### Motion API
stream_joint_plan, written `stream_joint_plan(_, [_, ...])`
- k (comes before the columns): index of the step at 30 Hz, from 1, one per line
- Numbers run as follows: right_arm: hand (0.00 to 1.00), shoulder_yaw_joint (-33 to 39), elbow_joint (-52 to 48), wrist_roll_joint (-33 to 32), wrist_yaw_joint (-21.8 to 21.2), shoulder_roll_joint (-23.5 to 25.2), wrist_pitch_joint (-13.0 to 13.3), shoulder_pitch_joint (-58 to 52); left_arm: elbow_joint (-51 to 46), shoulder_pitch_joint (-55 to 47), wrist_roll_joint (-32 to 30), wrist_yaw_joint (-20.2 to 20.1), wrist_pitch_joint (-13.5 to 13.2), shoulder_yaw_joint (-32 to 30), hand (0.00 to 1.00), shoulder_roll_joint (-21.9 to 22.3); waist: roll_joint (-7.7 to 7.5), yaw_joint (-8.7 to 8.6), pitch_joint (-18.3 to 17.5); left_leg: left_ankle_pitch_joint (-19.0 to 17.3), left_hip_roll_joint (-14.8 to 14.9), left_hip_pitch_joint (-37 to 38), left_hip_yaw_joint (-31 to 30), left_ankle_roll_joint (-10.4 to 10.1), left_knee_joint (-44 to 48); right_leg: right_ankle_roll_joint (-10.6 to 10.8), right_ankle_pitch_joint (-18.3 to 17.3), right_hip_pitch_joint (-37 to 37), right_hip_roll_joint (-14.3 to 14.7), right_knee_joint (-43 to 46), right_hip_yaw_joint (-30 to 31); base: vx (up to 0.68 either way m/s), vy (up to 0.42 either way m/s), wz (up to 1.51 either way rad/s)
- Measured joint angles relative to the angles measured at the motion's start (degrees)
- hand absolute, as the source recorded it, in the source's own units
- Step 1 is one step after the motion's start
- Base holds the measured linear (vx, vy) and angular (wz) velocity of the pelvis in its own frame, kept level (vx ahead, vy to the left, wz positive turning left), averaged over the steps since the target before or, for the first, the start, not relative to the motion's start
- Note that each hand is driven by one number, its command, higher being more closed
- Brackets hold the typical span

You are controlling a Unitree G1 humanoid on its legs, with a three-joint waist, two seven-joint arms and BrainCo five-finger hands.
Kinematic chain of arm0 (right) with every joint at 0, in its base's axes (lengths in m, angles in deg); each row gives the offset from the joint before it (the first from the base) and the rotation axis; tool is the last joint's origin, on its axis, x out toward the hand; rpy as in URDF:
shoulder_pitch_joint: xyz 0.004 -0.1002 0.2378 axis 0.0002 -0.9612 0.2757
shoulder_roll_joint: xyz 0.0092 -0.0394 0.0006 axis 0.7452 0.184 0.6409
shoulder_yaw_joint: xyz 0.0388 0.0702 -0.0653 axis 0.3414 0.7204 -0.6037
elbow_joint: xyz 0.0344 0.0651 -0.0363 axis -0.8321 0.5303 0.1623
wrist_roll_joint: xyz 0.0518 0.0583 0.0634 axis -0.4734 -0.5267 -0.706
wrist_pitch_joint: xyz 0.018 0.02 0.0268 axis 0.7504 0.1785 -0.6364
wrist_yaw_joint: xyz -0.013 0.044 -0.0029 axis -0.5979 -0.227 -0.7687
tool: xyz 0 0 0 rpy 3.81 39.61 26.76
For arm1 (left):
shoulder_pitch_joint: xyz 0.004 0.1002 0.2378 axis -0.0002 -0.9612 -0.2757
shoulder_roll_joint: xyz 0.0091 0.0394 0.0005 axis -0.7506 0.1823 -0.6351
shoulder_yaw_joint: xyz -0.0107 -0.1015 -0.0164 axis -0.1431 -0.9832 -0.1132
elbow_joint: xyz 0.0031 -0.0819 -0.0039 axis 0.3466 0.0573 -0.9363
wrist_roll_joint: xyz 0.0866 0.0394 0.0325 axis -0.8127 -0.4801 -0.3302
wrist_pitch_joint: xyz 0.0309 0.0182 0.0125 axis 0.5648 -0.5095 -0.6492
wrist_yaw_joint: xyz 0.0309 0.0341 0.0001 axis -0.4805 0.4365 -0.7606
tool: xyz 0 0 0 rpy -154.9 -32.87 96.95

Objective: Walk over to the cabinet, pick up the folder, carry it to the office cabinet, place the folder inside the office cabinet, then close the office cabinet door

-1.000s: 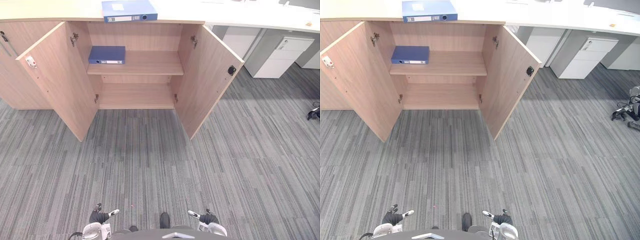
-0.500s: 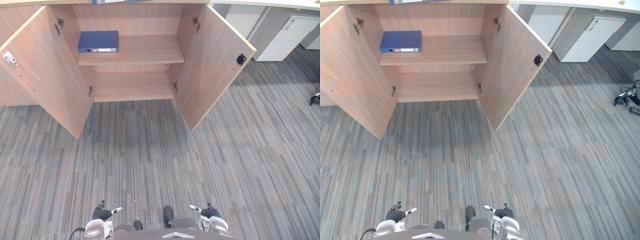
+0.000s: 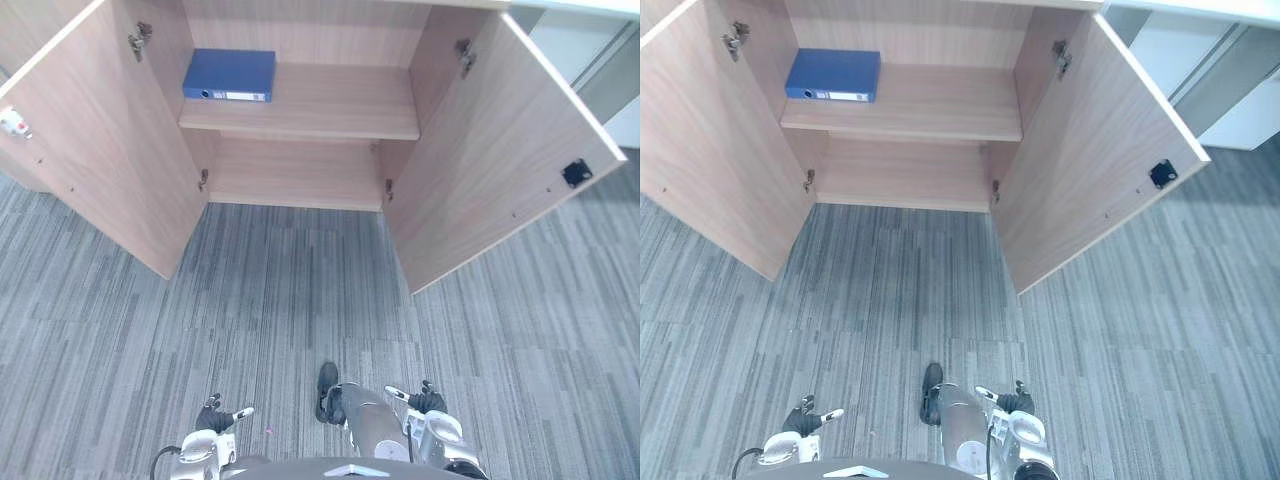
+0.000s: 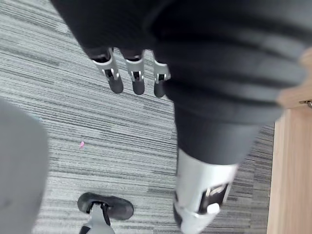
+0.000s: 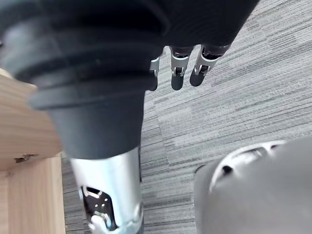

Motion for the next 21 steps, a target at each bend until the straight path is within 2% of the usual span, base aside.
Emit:
stream_joint_plan(1, [0.0, -0.2, -0.4, 0.0, 0.0, 0.0, -0.2, -0.5, -0.6, -0.1, -0.6, 0.0, -0.1, -1.3, 0.0, 0.5, 0.36, 0.24, 0.1, 0.2, 2.1, -3.5, 1.7, -0.1, 11.1, -0.2, -0.6, 3.8, 1.1, -2.6, 0.8, 0.47, -0.163, -0.15])
stream_joint_plan(2, [0.0, -0.3, -0.9, -0.1, 0.0, 0.2, -0.1, -0.8, -1.0, -0.2, -0.8, 0.0, -0.2, -2.1, 0.0, 0.6, 0.31, 0.3, 0.2, 0.1, 3.4, -5.2, 2.9, 0.0, 16.1, -0.3, -0.9, 6.1, 1.5, -3.8, 1.0, 0.44, -0.153, -0.15])
stream_joint_plan(3, [0.0, -0.8, -2.4, -0.2, 0.0, 0.9, 0.0, -1.6, -2.4, -0.4, -0.8, 0.0, -0.2, -2.9, 0.0, 0.7, -0.14, 0.81, 0.5, -0.7, 5.9, -8.1, 5.6, 0.6, 24.0, -0.6, -1.9, 10.2, 2.1, -5.3, 1.8, 0.33, -0.11, -0.19])
stream_joint_plan(5, [0.0, -1.5, -2.8, -0.2, 0.0, 1.8, 0.0, -1.7, -4.3, -0.5, -0.8, 0.0, -0.4, -3.3, 0.0, 0.4, -1.26, 2.41, 0.7, -2.0, 8.4, -13.1, 9.1, 1.4, 29.2, -0.6, -3.3, 14.3, 2.3, -7.2, 4.1, 0.36, -0.093, -0.5])
stream_joint_plan(7, [0.0, -1.3, -2.6, -0.2, 0.0, 2.4, -0.1, -1.6, -4.7, -0.3, -0.9, 0.0, -0.5, -3.1, 0.0, 0.3, -1.75, 3.57, 0.5, -3.0, 8.8, -18.2, 10.7, 2.2, 25.2, 0.0, -3.5, 17.2, 1.8, -9.2, 5.8, 0.34, -0.018, -0.61])
stream_joint_plan(8, [0.0, -1.1, -2.1, -0.2, 0.0, 2.4, -0.1, -1.3, -4.7, -0.2, -0.9, 0.0, -1.0, -2.8, 0.0, 0.1, -2.13, 4.11, 0.7, -3.3, 7.6, -20.8, 11.9, 2.1, 16.5, 0.8, -3.5, 19.4, 0.6, -10.7, 7.5, 0.26, 0.054, -0.46])
stream_joint_plan(10, [0.0, -1.0, -2.1, -0.2, 0.1, 2.2, -0.1, -1.1, -4.6, 0.3, -1.1, 0.0, -1.1, -2.3, 0.0, -0.1, -2.27, 4.08, 0.7, -2.3, 5.1, -22.3, 11.3, 2.0, 6.4, 2.1, -3.8, 21.3, -1.2, -12.3, 8.7, 0.33, 0.107, -0.37])
stream_joint_plan(11, [0.0, -0.9, -2.1, -0.2, 0.1, 2.0, -0.1, -1.1, -4.5, 0.4, -1.2, 0.0, -1.1, -2.1, 0.0, -0.1, -2.3, 4.07, 0.7, -0.4, 3.6, -23.0, 10.8, 1.7, 0.5, 3.2, -4.0, 22.4, -2.1, -13.4, 9.3, 0.33, 0.159, -0.31])
stream_joint_plan(12, [0.0, -0.6, -2.0, -0.2, 0.1, 1.9, -0.1, -1.2, -4.1, 0.5, -1.5, 0.1, -1.1, -1.6, 0.0, -0.2, -2.15, 3.98, 0.6, 3.0, 1.8, -23.6, 9.0, 1.9, -6.6, 4.5, -4.4, 23.6, -3.0, -14.7, 9.9, 0.33, 0.214, -0.31])
stream_joint_plan(13, [0.0, -0.6, -1.6, -0.2, 0.1, 1.8, -0.1, -1.4, -4.0, 0.5, -1.5, 0.1, -1.2, -1.1, 0.0, -0.2, -1.98, 4.07, 0.5, 5.9, 1.3, -24.1, 7.4, 2.3, -9.8, 5.6, -5.1, 24.4, -3.2, -15.3, 10.5, 0.42, 0.309, -0.35])
stream_joint_plan(14, [0.0, -0.7, -0.9, -0.2, 0.1, 1.8, -0.1, -1.4, -4.0, 0.6, -1.5, 0.1, -1.3, -0.9, 0.0, -0.3, -2.03, 4.32, 0.5, 9.2, 1.0, -24.1, 6.4, 3.6, -9.1, 6.7, -6.1, 25.1, -3.5, -15.3, 11.4, 0.36, 0.304, -0.47])
stream_joint_plan(15, [0.0, -0.9, 0.2, -0.2, 0.1, 1.9, -0.2, -1.4, -4.0, 0.7, -1.4, 0.0, -1.5, -0.3, 0.0, -0.9, -2.88, 4.67, -0.4, 11.1, 0.0, -24.1, 6.7, 5.5, -7.4, 7.9, -7.7, 25.4, -4.8, -14.7, 12.8, 0.49, 0.367, -0.54])
stream_joint_plan(16, [0.0, -1.3, 0.7, -0.1, 0.0, 2.7, -0.2, -2.1, -4.0, 0.7, -1.4, 0.0, -1.5, -0.1, 0.0, -1.9, -5.3, 4.8, -1.3, 8.5, -1.6, -23.8, 7.8, 6.5, -5.6, 9.0, -9.6, 25.2, -6.7, -12.5, 13.9, 0.43, 0.277, -0.48])
stream_joint_plan(17, [0.0, -1.3, 0.8, -0.1, 0.0, 3.1, -0.2, -2.3, -3.6, 0.8, -1.4, 0.0, -1.5, -0.1, 0.0, -2.3, -5.93, 4.79, -1.6, 7.1, -2.1, -23.5, 8.4, 6.8, -5.0, 9.4, -10.0, 24.2, -7.4, -9.7, 14.2, 0.52, 0.326, -0.48])
stream_joint_plan(19, [0.0, -1.2, 0.4, 0.1, 0.0, 3.4, -0.1, -2.3, -1.9, 1.0, -1.5, 0.0, -1.3, 0.2, 0.0, -2.7, -5.98, 4.78, -1.7, 4.6, -2.9, -18.4, 9.9, 8.7, -5.6, 10.4, -9.5, 17.8, -8.8, 9.3, 15.5, 0.41, 0.271, -0.37])
stream_joint_plan(20, [0.0, -1.1, 0.3, 0.1, 0.0, 3.3, -0.1, -2.3, -1.5, 1.1, -1.5, 0.0, -1.0, 0.7, 0.0, -2.9, -5.92, 4.45, -1.7, 4.1, -3.3, -16.8, 10.0, 9.0, -6.0, 11.4, -9.6, 15.7, -9.4, 15.1, 15.5, 0.41, 0.228, 0.03])
stream_joint_plan(21, [0.0, -1.2, 0.3, 0.1, -0.1, 3.3, -0.1, -1.9, -0.7, 1.1, -1.7, 0.0, -0.7, 2.3, 0.0, -3.8, -5.84, 3.54, -1.6, 3.3, -4.3, -13.7, 9.8, 9.7, -7.4, 11.9, -10.8, 12.5, -10.0, 24.7, 15.1, 0.44, 0.172, 0.21])
